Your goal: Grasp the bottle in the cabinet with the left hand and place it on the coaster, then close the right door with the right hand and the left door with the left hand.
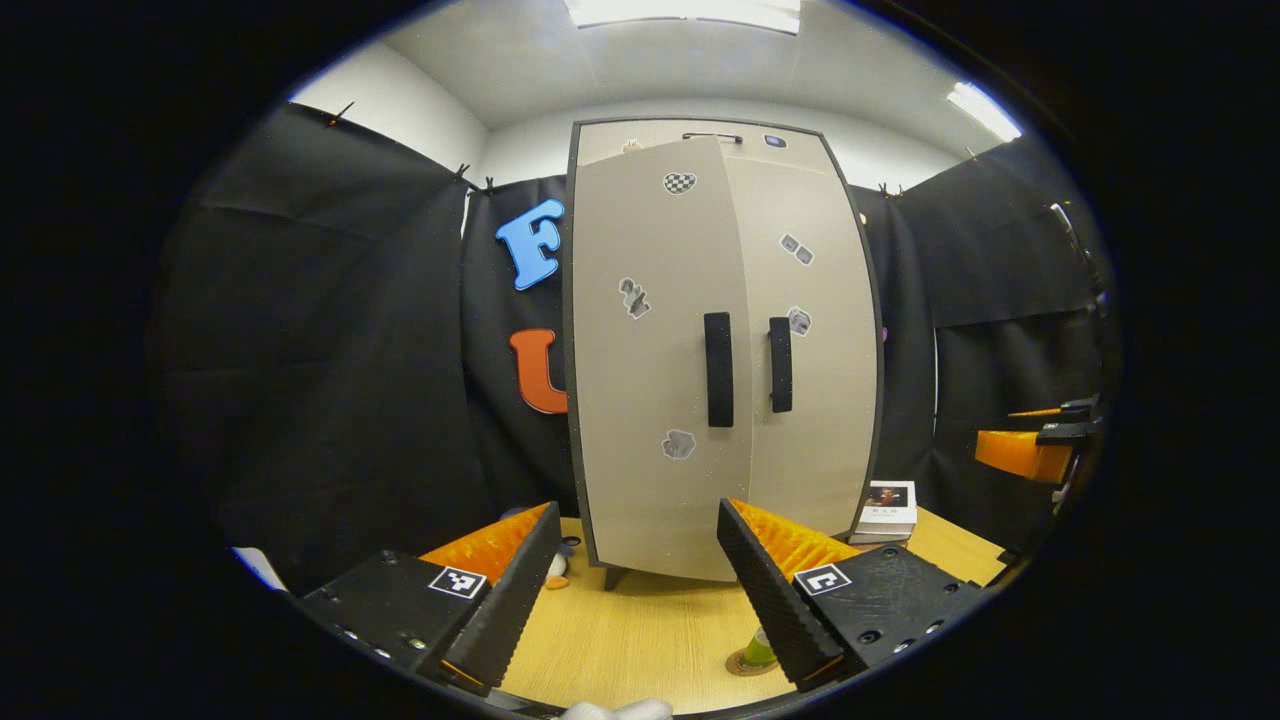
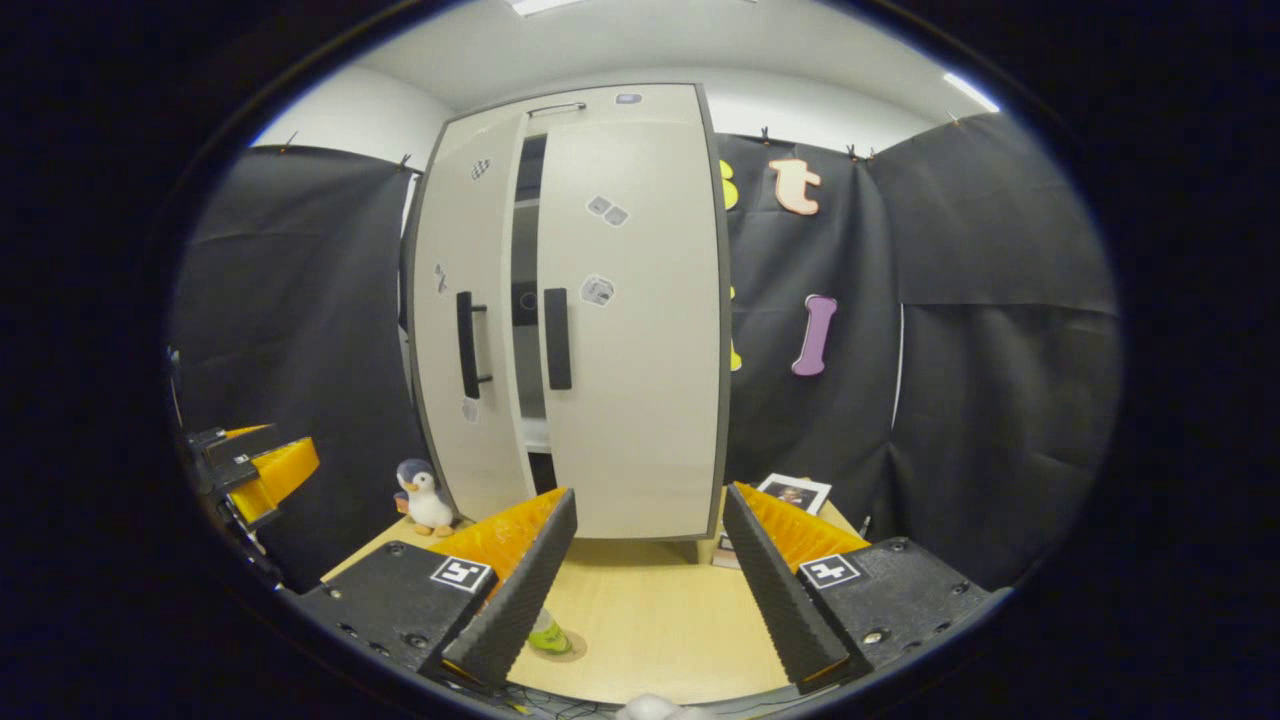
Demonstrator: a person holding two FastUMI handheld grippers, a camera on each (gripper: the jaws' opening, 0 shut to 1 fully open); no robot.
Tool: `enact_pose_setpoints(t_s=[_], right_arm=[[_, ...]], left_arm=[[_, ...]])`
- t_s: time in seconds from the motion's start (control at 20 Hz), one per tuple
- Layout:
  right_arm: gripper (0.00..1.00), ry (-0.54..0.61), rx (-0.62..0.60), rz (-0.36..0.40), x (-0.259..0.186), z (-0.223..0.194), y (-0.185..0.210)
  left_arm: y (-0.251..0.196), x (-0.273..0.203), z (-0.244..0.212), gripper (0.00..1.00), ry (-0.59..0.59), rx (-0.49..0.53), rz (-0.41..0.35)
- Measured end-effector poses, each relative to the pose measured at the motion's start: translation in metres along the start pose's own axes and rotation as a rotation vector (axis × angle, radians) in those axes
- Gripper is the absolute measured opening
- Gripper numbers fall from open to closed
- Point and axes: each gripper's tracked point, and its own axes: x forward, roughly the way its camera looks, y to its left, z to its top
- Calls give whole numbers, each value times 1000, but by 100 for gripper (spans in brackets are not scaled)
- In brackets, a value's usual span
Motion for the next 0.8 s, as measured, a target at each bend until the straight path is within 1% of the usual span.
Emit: enact_pose_setpoints(t_s=[0.25,0.8], right_arm=[[97,-8,-10,4,0,0,6],[97,-29,-36,10,4,12,10]], left_arm=[[8,1,2,96,2,-4,12],[11,10,7,96,-5,-19,15]])
